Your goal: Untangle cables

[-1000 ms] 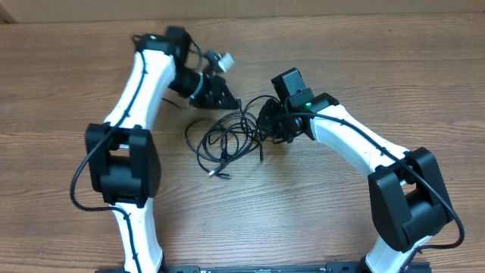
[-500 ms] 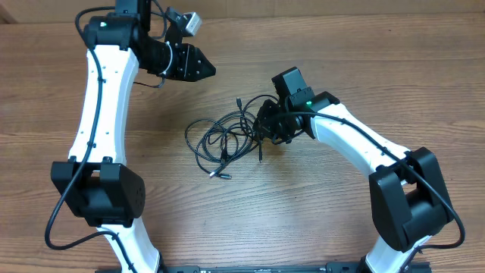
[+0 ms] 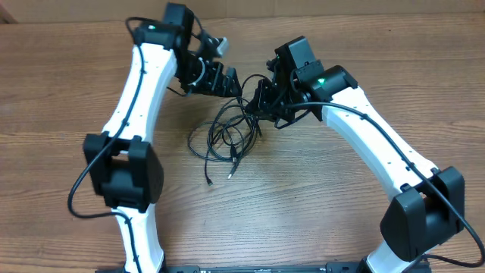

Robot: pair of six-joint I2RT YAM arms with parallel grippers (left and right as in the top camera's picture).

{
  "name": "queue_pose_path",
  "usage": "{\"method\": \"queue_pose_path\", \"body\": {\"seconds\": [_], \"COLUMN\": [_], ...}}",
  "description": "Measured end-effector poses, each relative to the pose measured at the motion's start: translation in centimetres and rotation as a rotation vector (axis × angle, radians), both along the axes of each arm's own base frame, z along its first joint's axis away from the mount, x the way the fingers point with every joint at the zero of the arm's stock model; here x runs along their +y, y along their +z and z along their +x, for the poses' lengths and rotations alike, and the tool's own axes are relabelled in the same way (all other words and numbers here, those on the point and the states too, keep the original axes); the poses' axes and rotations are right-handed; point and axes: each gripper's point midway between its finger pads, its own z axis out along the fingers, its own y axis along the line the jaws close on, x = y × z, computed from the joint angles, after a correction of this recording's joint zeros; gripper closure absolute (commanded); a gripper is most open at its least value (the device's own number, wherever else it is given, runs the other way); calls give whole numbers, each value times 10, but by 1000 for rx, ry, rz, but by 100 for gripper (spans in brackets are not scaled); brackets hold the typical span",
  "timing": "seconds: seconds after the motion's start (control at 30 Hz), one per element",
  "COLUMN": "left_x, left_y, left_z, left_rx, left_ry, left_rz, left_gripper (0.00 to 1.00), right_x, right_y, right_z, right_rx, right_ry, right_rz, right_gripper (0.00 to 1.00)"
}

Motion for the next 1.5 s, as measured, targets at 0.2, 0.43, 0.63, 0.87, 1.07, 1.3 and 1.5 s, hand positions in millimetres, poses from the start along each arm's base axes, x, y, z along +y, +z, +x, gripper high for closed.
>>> {"method": "queue_pose_path", "body": {"seconds": [0.2, 0.43, 0.63, 0.87, 1.07, 1.3, 1.5], "left_x": [-10, -12, -12, -6, 11, 42, 73], "left_y": [-35, -78, -114, -142, -146, -146, -146], "left_z": [-6, -19, -25, -29, -21, -10, -1], "left_rx": [62, 169, 243, 298, 325, 337, 354], "left_ry": [-71, -145, -168, -150, -18, 119, 216], "left_rz": [22, 9, 11, 72, 205, 296, 304], "left_gripper": [28, 77, 96, 96, 96, 96, 96], "right_x": [1, 0, -11, -15, -22, -41, -78], "right_y": [1, 2, 22, 50, 77, 187, 295], "right_z": [-2, -2, 1, -4, -6, -3, -24], "right_rx": [-7, -30, -76, -144, -208, -470, -750], "right_ry": [25, 49, 32, 32, 31, -9, -76], "right_rz": [4, 2, 18, 44, 66, 160, 240], "right_gripper": [96, 96, 96, 96, 96, 96, 96]}}
